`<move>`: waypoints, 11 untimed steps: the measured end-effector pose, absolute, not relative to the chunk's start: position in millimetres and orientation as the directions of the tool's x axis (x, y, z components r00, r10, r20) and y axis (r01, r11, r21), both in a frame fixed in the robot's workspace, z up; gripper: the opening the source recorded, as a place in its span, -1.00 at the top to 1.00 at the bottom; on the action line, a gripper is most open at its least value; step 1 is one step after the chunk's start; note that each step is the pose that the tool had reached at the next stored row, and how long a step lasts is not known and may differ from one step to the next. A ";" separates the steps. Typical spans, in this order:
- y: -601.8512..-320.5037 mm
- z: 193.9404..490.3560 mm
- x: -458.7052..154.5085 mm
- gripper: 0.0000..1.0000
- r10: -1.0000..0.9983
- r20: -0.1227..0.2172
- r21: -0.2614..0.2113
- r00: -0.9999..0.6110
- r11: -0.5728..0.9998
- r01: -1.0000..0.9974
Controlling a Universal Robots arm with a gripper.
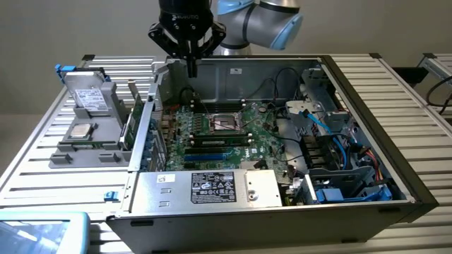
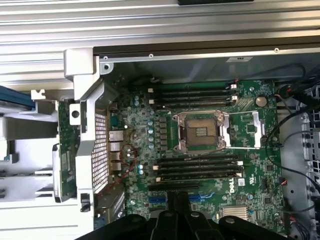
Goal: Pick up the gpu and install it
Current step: 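Reach for the gpu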
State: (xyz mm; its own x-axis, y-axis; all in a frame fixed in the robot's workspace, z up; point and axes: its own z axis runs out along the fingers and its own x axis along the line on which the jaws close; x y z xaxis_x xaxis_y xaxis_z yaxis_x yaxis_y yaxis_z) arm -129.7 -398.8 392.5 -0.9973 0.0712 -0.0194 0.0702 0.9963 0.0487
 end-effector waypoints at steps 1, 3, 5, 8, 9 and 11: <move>-398.8 392.5 -133.2 0.76 0.071 -0.019 0.049 -0.997 0.996 0.070; -398.6 392.3 -141.1 0.76 0.071 -0.020 0.049 -0.997 0.996 0.070; -398.5 392.1 -150.2 0.76 0.071 -0.020 0.049 -0.997 0.996 0.070; -398.3 391.7 -163.6 0.76 0.071 -0.020 0.049 -0.997 0.996 0.070; -398.2 391.5 -167.8 0.76 0.071 -0.020 0.049 -0.997 0.996 0.070; -398.2 391.0 -175.1 0.76 0.071 -0.020 0.049 -0.997 0.996 0.070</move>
